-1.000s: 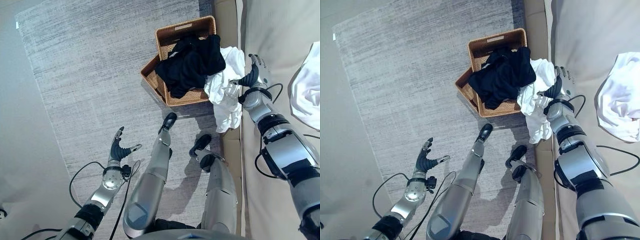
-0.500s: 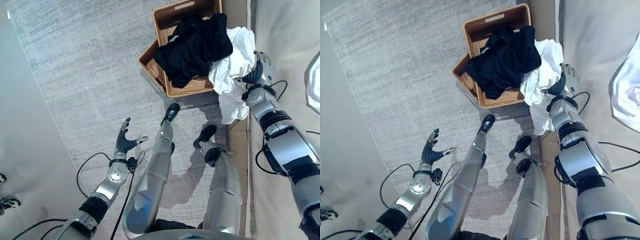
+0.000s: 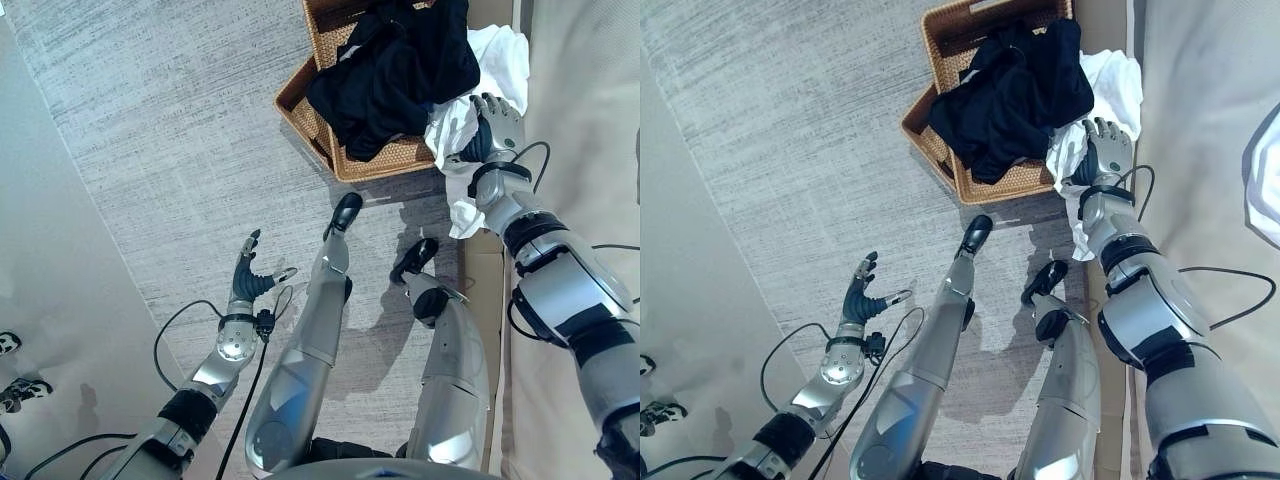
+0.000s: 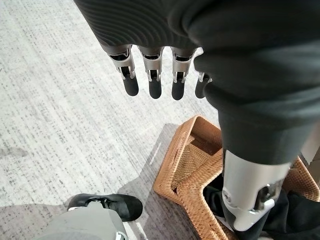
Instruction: Pick up clothes into the bucket
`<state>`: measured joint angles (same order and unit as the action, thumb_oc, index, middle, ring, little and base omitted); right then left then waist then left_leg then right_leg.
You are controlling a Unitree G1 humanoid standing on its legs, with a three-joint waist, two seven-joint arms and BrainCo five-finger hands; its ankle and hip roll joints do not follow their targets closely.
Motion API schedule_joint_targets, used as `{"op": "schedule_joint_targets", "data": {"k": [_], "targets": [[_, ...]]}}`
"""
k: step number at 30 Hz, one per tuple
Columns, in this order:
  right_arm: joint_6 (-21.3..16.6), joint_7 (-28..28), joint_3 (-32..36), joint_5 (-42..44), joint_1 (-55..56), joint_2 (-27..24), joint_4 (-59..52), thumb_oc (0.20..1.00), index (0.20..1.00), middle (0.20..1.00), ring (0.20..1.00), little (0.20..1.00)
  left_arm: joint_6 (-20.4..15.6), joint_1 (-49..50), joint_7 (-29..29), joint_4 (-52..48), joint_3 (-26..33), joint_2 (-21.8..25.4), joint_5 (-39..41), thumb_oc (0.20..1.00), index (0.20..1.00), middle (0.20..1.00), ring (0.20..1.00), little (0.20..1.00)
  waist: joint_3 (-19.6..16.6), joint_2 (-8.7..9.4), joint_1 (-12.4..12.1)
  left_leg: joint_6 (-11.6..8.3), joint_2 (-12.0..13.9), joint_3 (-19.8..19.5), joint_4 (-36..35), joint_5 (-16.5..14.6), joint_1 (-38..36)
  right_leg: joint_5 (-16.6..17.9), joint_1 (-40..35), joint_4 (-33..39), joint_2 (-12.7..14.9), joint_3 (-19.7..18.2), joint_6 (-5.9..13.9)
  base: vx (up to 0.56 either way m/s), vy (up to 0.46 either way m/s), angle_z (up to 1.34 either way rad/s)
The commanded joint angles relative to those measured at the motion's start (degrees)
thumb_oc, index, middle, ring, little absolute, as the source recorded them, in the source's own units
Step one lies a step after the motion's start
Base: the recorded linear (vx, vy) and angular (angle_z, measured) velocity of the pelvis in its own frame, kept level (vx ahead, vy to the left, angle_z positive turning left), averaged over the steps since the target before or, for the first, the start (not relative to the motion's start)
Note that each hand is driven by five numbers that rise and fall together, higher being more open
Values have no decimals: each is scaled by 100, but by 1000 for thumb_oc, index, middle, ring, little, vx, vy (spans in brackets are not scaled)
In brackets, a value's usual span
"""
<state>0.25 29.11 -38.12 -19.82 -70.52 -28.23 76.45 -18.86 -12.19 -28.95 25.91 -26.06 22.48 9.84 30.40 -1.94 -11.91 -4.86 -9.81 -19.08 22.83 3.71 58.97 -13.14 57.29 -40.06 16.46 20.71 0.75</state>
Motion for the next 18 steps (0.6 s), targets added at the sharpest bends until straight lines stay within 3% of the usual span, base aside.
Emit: {"op": "schedule_joint_targets", "data": {"k": [1, 8, 18], "targets": [[39, -30, -179, -13, -331, -269, 185, 1000, 1000, 1000, 1000, 1000, -75, 53, -132, -197, -152, -43, 101, 1000, 1000, 1000, 1000, 1000, -61, -340, 123, 486, -68, 353, 117, -560, -223, 210, -313, 91, 144, -435, 617, 0, 0, 0], [89, -110, 137, 408, -473, -350, 456, 1000, 1000, 1000, 1000, 1000, -48, 32, -156, -339, -167, -21, 181, 1000, 1000, 1000, 1000, 1000, -61, -418, 53, 477, -89, 313, 86, -515, -27, 176, -129, 49, 170, -391, 619, 1, 1, 0], [168, 53, 450, 802, -516, -923, 665, 1000, 1000, 1000, 1000, 1000, -21, 34, -150, -750, -256, 41, 210, 1000, 1000, 1000, 1000, 1000, -61, -533, 17, 504, -139, 371, 182, -544, 288, 147, 178, -99, 267, -409, 636, 6, 7, 1]]}}
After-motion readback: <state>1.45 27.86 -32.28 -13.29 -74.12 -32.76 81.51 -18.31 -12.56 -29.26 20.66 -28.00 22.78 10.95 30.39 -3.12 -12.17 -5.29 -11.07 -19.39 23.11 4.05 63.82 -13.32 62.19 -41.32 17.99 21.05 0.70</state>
